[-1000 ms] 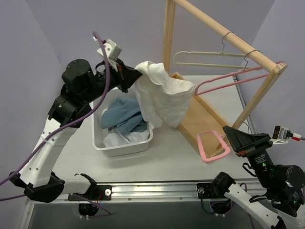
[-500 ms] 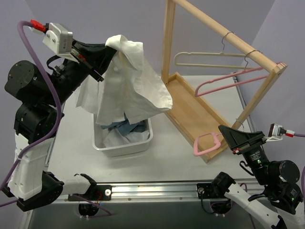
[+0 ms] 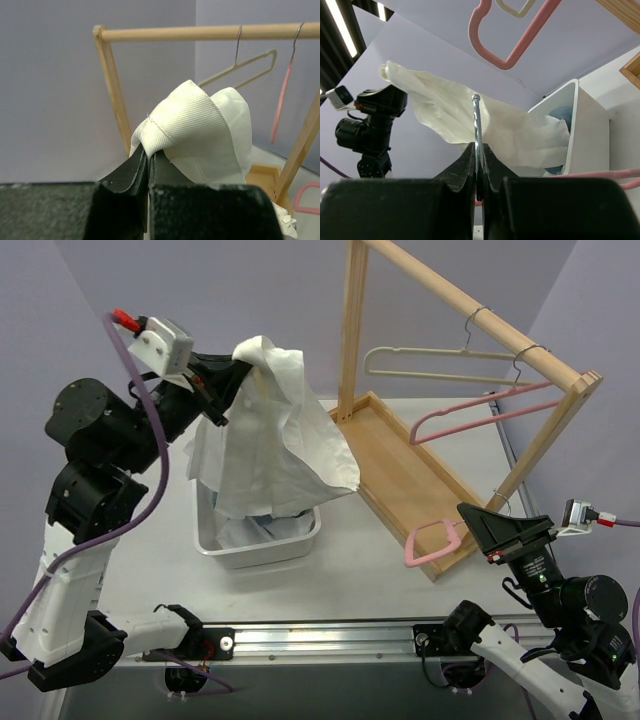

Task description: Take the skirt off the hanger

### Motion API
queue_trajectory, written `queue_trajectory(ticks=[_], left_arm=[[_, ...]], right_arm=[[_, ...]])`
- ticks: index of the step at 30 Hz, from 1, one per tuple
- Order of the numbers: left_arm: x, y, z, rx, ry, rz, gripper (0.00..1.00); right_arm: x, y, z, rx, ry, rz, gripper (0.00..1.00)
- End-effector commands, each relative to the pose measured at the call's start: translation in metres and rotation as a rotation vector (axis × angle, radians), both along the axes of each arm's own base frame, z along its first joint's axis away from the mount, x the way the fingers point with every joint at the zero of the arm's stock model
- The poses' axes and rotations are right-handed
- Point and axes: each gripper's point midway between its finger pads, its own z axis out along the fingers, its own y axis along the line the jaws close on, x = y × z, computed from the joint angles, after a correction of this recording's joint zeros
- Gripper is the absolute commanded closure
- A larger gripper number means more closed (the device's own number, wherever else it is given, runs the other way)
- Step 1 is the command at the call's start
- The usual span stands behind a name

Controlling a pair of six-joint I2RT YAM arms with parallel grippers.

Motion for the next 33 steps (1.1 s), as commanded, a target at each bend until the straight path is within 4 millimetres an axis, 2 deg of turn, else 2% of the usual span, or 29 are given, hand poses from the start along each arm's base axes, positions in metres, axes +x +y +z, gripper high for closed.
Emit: queue_trajectory(ticks=[1,3,4,10,11,13,14,18,24,26,30,31,32,33], left_arm=[[0.015,-0.016,-0.020,0.019,-0.009,-0.025,0.98],[0.020,-0.020,-0.030,0.006,0.016,-0.039,0.98],[0.025,-0.025,-0.049,0.002,0.067,-0.049,0.98],[0.040,-0.024,-0.093,-0.036,0.214,-0.021,0.98],[0.043,-0.025,-0.108,-0.028,0.250,-0.013,0.98],[0.046,-0.020,-0.121,-0.057,0.301,0.022,0.98],[0.051,-0.019,-0.139,-0.050,0.340,0.040,0.98],[0.062,-0.013,-0.166,-0.106,0.446,0.095,0.98],[0.091,0.011,-0.206,-0.284,0.655,0.271,0.98],[0.106,0.022,-0.229,-0.365,0.755,0.355,0.98],[0.121,0.044,-0.299,-0.509,1.018,0.511,0.98],[0.125,0.056,-0.336,-0.608,1.138,0.572,0.98],[0.124,0.059,-0.358,-0.664,1.215,0.585,0.98],[0.124,0.047,-0.368,-0.734,1.286,0.494,0.98]], right_arm=[[0.000,-0.002,0.013,0.027,-0.026,-0.008,1.00],[-0.001,-0.003,0.013,0.023,-0.024,-0.007,1.00],[-0.001,-0.003,0.012,0.020,-0.021,-0.007,1.00],[-0.003,-0.008,0.012,0.013,-0.014,-0.021,1.00],[-0.003,-0.009,0.012,0.008,-0.011,-0.023,1.00],[-0.003,-0.009,0.009,0.003,-0.003,-0.023,1.00],[-0.003,-0.009,0.008,0.000,-0.002,-0.023,1.00],[-0.004,-0.011,0.002,-0.003,0.004,-0.029,1.00],[-0.006,-0.015,-0.001,-0.012,0.008,-0.035,1.00],[-0.007,-0.016,-0.001,-0.008,0.007,-0.037,1.00],[-0.007,-0.015,-0.006,-0.006,0.014,-0.030,1.00],[-0.008,-0.015,-0.006,-0.001,0.016,-0.028,1.00],[-0.008,-0.015,-0.007,0.002,0.016,-0.026,1.00],[-0.008,-0.015,-0.007,0.005,0.018,-0.025,1.00]])
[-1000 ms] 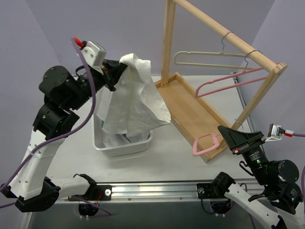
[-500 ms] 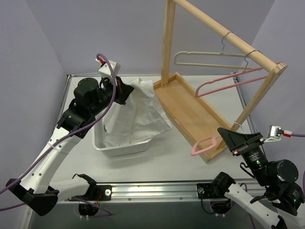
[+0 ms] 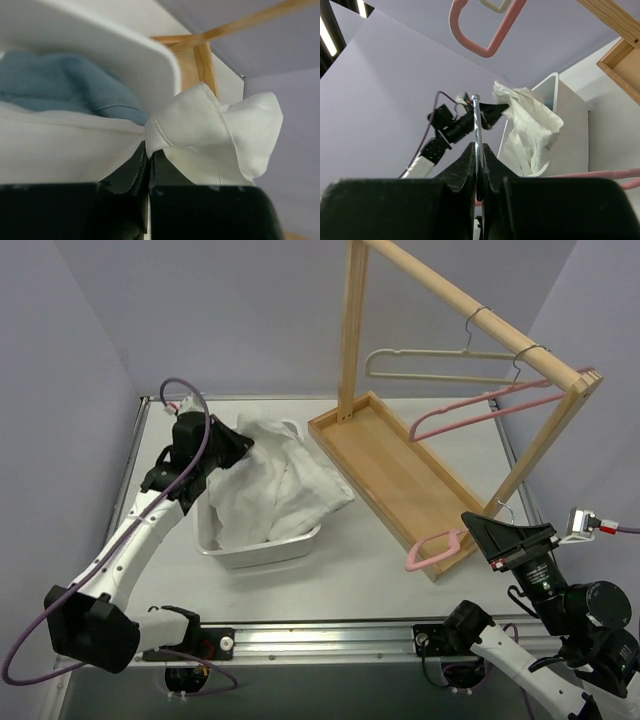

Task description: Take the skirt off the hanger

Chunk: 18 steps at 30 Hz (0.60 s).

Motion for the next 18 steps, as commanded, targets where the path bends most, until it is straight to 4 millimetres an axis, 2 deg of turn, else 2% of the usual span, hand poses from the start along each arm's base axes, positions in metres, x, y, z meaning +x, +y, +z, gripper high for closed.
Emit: queue_trajectory(ticks=[1,2,3,5,6,11,12,13,14,15,17,18], left_arm=[[0.000,-0.001,-0.082,-0.389,0.323,0.139,0.98],[-0.002,0.000,-0.111,-0.449,0.353,0.146,0.98],[-0.008,-0.006,-0.125,-0.493,0.401,0.127,0.98],[-0.015,-0.004,-0.133,-0.426,0.422,0.126,0.98],[-0.014,0.007,-0.129,-0.364,0.398,0.172,0.98],[-0.017,0.025,-0.108,-0.184,0.370,0.181,0.97],[-0.013,0.028,-0.096,-0.159,0.332,0.183,0.89],[-0.011,0.028,-0.093,-0.147,0.320,0.179,0.84],[-0.011,0.030,-0.089,-0.132,0.311,0.180,0.74],[-0.008,0.027,-0.077,-0.110,0.283,0.166,0.53],[-0.005,0.028,-0.067,-0.065,0.255,0.170,0.37],[-0.005,0.025,-0.063,-0.035,0.238,0.150,0.32]], right_arm=[[-0.003,-0.004,0.010,0.053,-0.031,-0.001,1.00],[-0.004,-0.004,0.010,0.054,-0.033,0.001,1.00],[-0.003,-0.003,0.009,0.052,-0.031,0.003,1.00],[-0.003,-0.003,0.006,0.046,-0.027,0.002,1.00],[-0.003,-0.003,0.004,0.042,-0.022,0.000,1.00],[0.002,0.001,-0.001,0.026,-0.012,-0.003,1.00],[0.003,0.003,0.000,0.027,-0.015,0.000,1.00],[0.005,0.006,-0.001,0.021,-0.010,0.006,1.00],[0.007,0.009,-0.003,0.016,-0.005,0.009,1.00],[0.008,0.010,0.000,0.021,-0.012,0.014,1.00],[0.010,0.016,-0.002,0.013,-0.004,0.026,1.00],[0.011,0.017,-0.002,0.014,-0.003,0.028,1.00]])
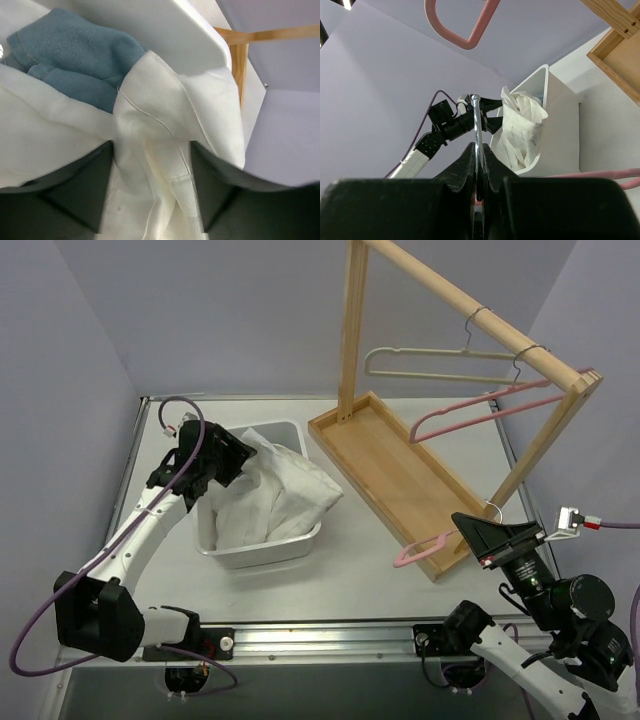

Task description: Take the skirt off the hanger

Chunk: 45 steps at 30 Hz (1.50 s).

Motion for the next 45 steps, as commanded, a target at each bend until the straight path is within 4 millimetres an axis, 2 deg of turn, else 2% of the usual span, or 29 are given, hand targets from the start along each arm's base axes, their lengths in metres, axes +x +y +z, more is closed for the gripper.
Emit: queue_trajectory(ticks=[1,2,3,4,6,7,10,11,13,15,16,17,18,19,22,23,26,28,29,32,33,37,43,45], left_arm=[[0.001,0.002,0.037,0.115,-0.076,-0.023,0.21],[0.001,0.007,0.041,0.150,-0.081,-0.002,0.06],[0.001,0.011,0.048,0.190,-0.096,-0.003,0.06],[0.001,0.011,0.064,0.211,-0.124,0.003,0.06],[-0.002,0.028,0.074,0.289,-0.128,0.060,0.06],[-0.003,0.034,0.089,0.327,-0.155,0.077,0.06],[-0.006,0.060,0.112,0.478,-0.185,0.146,0.06],[-0.007,0.059,0.132,0.496,-0.225,0.150,0.06],[-0.007,0.054,0.151,0.577,-0.277,0.100,0.06],[-0.004,0.015,0.182,0.587,-0.416,-0.022,0.06],[-0.005,-0.011,0.190,0.625,-0.485,-0.173,0.06],[-0.008,-0.030,0.200,0.625,-0.537,-0.243,0.06],[-0.017,-0.062,0.214,0.614,-0.602,-0.350,0.06],[-0.030,-0.090,0.218,0.612,-0.675,-0.518,0.06],[-0.064,-0.139,0.233,0.554,-0.816,-0.769,0.06],[-0.089,-0.162,0.237,0.468,-0.885,-0.929,0.06],[-0.129,-0.179,0.241,0.371,-0.976,-1.126,0.05],[-0.147,-0.174,0.248,0.368,-1.032,-1.179,0.00],[-0.154,-0.173,0.244,0.368,-1.036,-1.206,0.07],[-0.180,-0.169,0.249,0.324,-1.094,-1.283,0.08],[-0.201,-0.172,0.252,0.251,-1.132,-1.373,0.08],[-0.246,-0.180,0.254,0.061,-1.161,-1.578,0.07],[-0.266,-0.188,0.234,0.005,-1.100,-1.704,0.07],[-0.261,-0.193,0.215,0.047,-1.017,-1.707,0.07]], right_arm=[[0.007,0.012,0.014,0.032,-0.026,0.023,1.00],[0.008,0.013,0.014,0.032,-0.023,0.023,1.00],[0.008,0.013,0.014,0.033,-0.021,0.024,1.00],[0.008,0.014,0.013,0.033,-0.018,0.024,1.00],[0.009,0.014,0.012,0.032,-0.015,0.023,1.00],[0.009,0.014,0.012,0.031,-0.014,0.024,1.00],[0.010,0.016,0.013,0.030,-0.016,0.027,1.00],[0.012,0.017,0.012,0.024,-0.013,0.025,1.00],[0.016,0.020,0.010,0.011,-0.003,0.023,1.00],[0.020,0.024,0.008,-0.006,0.003,0.020,1.00],[0.026,0.029,0.005,-0.024,0.018,0.020,1.00],[0.028,0.031,0.003,-0.039,0.024,0.018,1.00],[0.031,0.033,-0.003,-0.062,0.047,0.015,1.00],[0.040,0.037,-0.012,-0.099,0.088,0.000,1.00],[0.055,0.041,-0.045,-0.228,0.219,-0.042,1.00],[0.056,0.040,-0.055,-0.265,0.254,-0.048,1.00],[0.062,0.043,-0.076,-0.337,0.313,-0.061,1.00],[0.063,0.038,-0.089,-0.374,0.344,-0.080,1.00],[0.063,0.034,-0.092,-0.383,0.350,-0.098,1.00],[0.062,0.027,-0.097,-0.405,0.369,-0.121,1.00],[0.061,0.025,-0.099,-0.416,0.376,-0.127,1.00],[0.060,0.019,-0.098,-0.439,0.391,-0.151,1.00],[0.058,0.019,-0.088,-0.405,0.360,-0.141,1.00],[0.058,0.020,-0.085,-0.393,0.351,-0.140,1.00]])
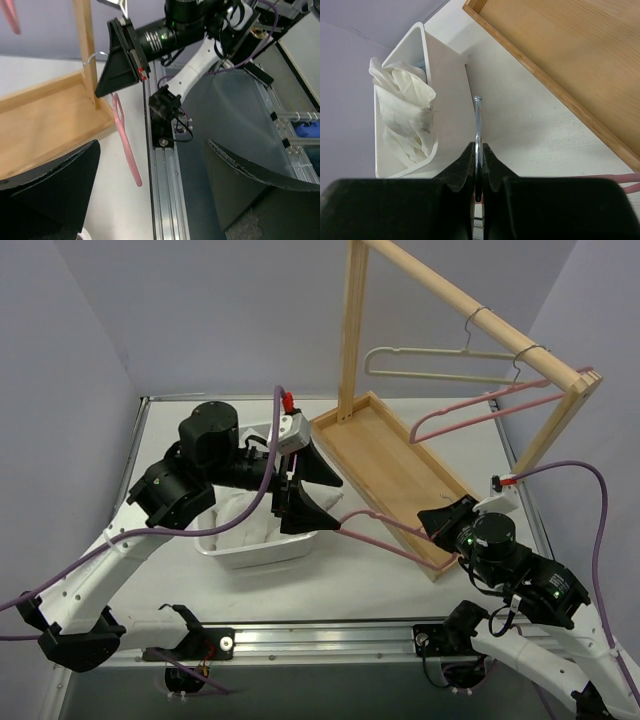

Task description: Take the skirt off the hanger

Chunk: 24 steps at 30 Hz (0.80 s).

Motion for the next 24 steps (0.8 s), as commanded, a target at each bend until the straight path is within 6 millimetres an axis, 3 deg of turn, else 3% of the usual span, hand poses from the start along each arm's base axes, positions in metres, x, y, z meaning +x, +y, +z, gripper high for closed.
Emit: queue_trajectory(ticks=[1,3,7,10,11,13,14,15,16,18,19,21,24], left_arm=[[-0.014,-0.008,-0.029,0.106,0.023,-0.066,0.07],[-0.006,-0.015,-0.047,0.176,-0.001,-0.023,0.07],[-0.012,-0.024,-0.073,0.269,-0.025,-0.001,0.07],[0.004,-0.026,-0.082,0.310,-0.022,0.092,0.07],[0.010,-0.028,-0.085,0.326,-0.019,0.117,0.13],[0.022,-0.027,-0.092,0.374,-0.014,0.180,0.43],[0.029,-0.030,-0.092,0.383,-0.018,0.204,0.96],[0.036,-0.028,-0.093,0.397,-0.013,0.250,0.98],[0.055,-0.023,-0.095,0.416,-0.030,0.359,0.98],[0.074,-0.014,-0.093,0.414,-0.033,0.499,0.98],[0.090,-0.007,-0.089,0.410,-0.055,0.589,0.98],[0.103,0.003,-0.082,0.391,-0.049,0.663,0.98],[0.118,0.012,-0.069,0.335,-0.036,0.719,0.98]], right_arm=[[0.003,-0.003,0.025,0.044,-0.064,-0.022,1.00],[0.004,-0.001,0.026,0.047,-0.066,-0.021,1.00],[0.005,0.002,0.029,0.058,-0.072,-0.011,1.00],[0.004,0.008,0.033,0.080,-0.082,0.014,1.00],[0.004,0.008,0.033,0.086,-0.085,0.016,1.00],[0.003,0.008,0.034,0.086,-0.089,0.017,1.00],[0.003,0.007,0.034,0.087,-0.091,0.018,0.98],[0.002,0.005,0.035,0.086,-0.097,0.016,0.84],[0.002,0.004,0.035,0.084,-0.099,0.015,0.49],[-0.002,-0.001,0.036,0.083,-0.098,0.003,0.25],[-0.002,-0.007,0.039,0.081,-0.106,-0.020,0.07],[-0.007,-0.017,0.042,0.087,-0.110,-0.043,0.00],[-0.016,-0.024,0.063,0.125,-0.185,-0.027,0.00]])
